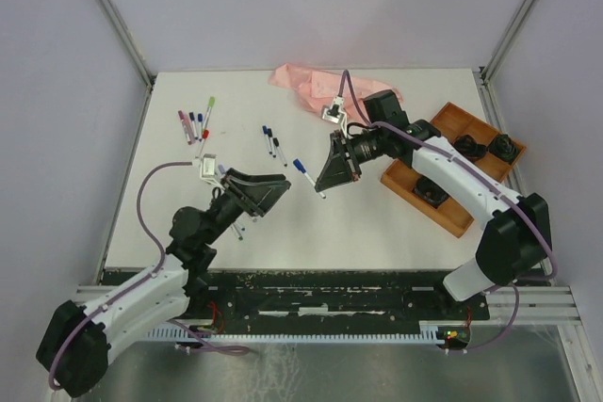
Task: Open the pen caps
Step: Pick up the pen from the center of the board.
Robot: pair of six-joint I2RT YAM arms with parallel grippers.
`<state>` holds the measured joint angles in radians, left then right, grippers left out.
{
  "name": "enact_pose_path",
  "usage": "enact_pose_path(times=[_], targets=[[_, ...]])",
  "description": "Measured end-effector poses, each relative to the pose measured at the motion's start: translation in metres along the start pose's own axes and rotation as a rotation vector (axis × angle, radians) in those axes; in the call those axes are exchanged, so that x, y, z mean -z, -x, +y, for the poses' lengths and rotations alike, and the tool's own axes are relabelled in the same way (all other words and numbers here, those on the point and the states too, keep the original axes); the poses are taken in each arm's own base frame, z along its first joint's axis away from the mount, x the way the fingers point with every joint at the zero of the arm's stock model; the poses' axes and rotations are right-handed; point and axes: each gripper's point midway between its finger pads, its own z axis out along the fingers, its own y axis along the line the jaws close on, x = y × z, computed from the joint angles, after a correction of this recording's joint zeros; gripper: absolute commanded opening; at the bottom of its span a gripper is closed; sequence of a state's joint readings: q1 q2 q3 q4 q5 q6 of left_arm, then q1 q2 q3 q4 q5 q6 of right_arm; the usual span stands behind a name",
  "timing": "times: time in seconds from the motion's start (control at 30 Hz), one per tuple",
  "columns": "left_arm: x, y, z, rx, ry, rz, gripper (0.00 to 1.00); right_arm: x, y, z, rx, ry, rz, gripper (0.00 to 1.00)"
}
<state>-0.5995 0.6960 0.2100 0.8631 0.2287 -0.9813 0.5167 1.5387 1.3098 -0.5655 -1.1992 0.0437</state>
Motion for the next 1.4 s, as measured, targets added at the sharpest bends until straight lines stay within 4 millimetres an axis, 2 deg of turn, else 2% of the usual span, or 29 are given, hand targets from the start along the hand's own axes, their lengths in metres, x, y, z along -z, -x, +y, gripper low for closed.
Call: enact_pose_path(times=[0.13,0.23,0.53,0.97,1.1,1.33,1.4], targets=[[-0.015,-0.008,0.020,0.016,0.063,0.009,0.76,0.001,0.004,0.009,0.018,0.028,-0.016,0.00],[-0.023,-0.010,0.025,0.021,0.075,0.010,0.74,0.001,0.005,0.011,0.018,0.041,-0.019,0.00],[-0.040,-0.005,0.003,0.023,0.006,-0.003,0.67,0.001,0.005,0.012,0.004,0.052,-0.021,0.00],[-0.050,-0.008,0.007,0.027,0.015,0.008,0.48,-0.003,0.002,0.010,-0.001,0.064,-0.016,0.00],[-0.050,-0.007,0.006,0.027,0.013,0.007,0.36,-0.006,0.000,0.008,-0.012,0.068,-0.007,0.00],[-0.050,-0.008,0.006,0.027,0.011,0.010,0.04,-0.008,-0.002,0.008,-0.015,0.069,-0.002,0.00],[-0.050,-0.008,0.006,0.027,0.011,0.011,0.03,-0.008,-0.002,0.007,-0.018,0.070,-0.001,0.00]])
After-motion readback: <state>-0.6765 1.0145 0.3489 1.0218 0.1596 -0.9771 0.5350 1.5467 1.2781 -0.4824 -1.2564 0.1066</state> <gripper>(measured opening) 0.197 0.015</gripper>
